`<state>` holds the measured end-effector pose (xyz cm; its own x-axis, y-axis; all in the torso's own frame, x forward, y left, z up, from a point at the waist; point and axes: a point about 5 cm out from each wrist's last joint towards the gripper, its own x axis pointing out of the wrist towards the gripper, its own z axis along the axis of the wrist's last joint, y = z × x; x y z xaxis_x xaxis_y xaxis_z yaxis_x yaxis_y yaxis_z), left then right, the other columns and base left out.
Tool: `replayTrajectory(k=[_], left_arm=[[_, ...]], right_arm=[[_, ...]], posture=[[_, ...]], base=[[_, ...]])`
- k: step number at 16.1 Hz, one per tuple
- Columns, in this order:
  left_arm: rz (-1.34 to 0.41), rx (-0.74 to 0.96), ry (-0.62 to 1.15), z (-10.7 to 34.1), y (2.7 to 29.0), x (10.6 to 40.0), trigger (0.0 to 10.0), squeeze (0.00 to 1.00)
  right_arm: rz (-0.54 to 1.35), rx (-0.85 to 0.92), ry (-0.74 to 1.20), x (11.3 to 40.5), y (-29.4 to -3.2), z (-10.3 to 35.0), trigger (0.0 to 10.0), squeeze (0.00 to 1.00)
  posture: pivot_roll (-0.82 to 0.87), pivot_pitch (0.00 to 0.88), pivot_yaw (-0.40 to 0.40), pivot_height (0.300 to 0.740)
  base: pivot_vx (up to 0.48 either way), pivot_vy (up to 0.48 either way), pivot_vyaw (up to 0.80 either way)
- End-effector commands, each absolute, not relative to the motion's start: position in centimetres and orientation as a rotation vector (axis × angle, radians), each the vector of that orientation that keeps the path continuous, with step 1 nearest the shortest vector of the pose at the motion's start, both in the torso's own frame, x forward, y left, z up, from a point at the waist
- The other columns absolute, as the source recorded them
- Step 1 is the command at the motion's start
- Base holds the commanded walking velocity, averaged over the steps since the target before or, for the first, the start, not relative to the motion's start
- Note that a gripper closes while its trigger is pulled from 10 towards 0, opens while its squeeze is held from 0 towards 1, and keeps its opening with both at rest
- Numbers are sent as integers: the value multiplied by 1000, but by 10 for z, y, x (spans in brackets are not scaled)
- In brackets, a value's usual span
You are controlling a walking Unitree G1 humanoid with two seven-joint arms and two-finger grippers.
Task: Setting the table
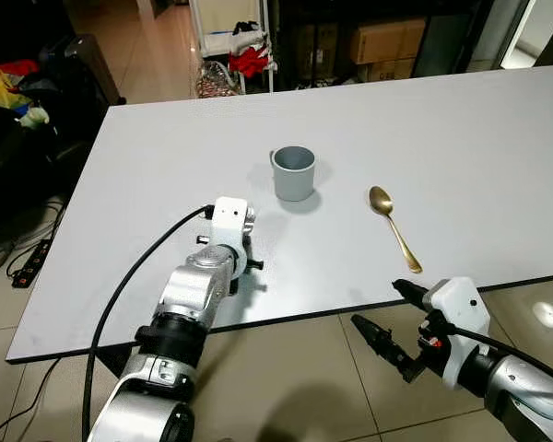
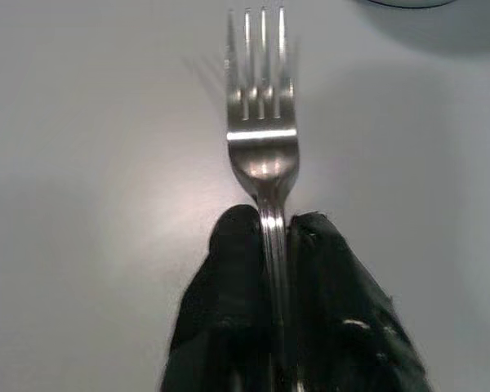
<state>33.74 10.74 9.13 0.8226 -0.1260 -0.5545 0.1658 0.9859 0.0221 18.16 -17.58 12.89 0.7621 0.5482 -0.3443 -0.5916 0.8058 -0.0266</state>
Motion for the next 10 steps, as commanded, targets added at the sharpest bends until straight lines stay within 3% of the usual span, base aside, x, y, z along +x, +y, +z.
replayTrajectory(k=[1,10], left_arm=[[-98,82,669,75,119,327,0,0],[117,-20,667,75,136,300,0,0]], right_arm=[[644,-143,322,182,-173,130,10000,0],[674,-156,333,181,-171,127,10000,0]], posture=[[-36,5,67,740],[-27,6,32,740]], base=[[0,0,0],[0,0,0]])
